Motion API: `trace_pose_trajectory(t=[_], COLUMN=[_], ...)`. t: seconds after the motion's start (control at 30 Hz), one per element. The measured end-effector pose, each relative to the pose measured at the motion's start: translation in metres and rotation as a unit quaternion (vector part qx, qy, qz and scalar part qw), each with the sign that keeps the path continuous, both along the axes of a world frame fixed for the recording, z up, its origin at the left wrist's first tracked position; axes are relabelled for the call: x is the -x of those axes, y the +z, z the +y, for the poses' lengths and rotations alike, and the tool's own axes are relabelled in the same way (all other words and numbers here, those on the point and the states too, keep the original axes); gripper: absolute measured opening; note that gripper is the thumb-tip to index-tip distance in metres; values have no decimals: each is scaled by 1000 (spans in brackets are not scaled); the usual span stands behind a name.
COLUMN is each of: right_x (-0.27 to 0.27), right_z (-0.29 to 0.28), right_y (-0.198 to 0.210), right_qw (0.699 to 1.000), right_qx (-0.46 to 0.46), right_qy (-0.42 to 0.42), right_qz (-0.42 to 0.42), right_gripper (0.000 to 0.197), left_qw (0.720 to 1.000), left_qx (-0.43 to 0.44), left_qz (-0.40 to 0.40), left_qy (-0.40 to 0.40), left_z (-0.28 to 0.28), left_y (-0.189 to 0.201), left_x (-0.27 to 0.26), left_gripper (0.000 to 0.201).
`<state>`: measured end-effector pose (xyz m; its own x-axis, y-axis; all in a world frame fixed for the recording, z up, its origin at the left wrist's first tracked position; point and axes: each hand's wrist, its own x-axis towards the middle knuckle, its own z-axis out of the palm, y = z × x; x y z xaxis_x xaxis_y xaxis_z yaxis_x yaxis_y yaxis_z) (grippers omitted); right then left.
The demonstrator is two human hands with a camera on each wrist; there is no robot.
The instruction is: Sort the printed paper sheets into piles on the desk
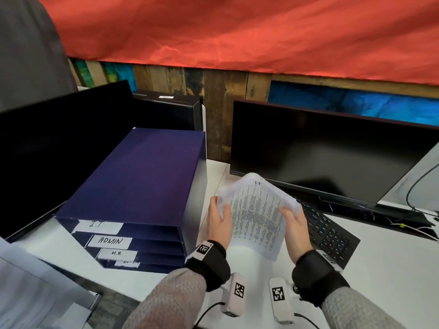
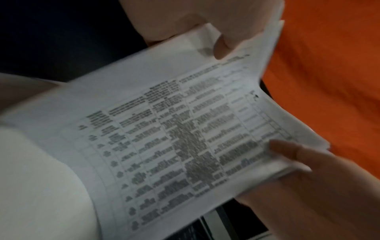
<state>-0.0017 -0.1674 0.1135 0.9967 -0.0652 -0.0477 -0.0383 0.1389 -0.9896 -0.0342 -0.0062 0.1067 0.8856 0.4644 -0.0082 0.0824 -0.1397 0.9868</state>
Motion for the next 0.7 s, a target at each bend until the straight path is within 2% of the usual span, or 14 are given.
trace_pose_trajectory(t=[0.13,0.2,0.27,0.37,0.47,0.53,0.67,0.7], right_x=[5,10,14,14,13,14,16,17], right_z=[7,3,-2,-7,-9,-10,-12,-11], right_y=[0,-2,-2,3,8,11,20,22], right_qw=[997,987,963,910,865,852,856,860], right_qx=[30,107,203,340,452,479,479,470], right_qy=[-42,-75,-83,-60,1,16,21,20], right_qz=[-49,-96,-155,-231,-220,-210,-196,-199], right_gripper=[10,21,40,59,74,68,67,68], left_qw=[999,999,999,999,999,1000,1000,1000], left_qx=[-7,-8,-17,-8,-5,3,10,14], left_qz=[-29,-20,-14,-14,-15,-12,18,25], left_qy=[25,36,38,35,28,23,5,2], left_z=[-4,2,6,9,9,10,14,14], left_y=[-4,-12,-18,-18,-16,-15,-17,-18], left_x=[3,5,5,1,-3,-4,-6,-7], left_gripper=[21,18,17,21,23,26,31,37])
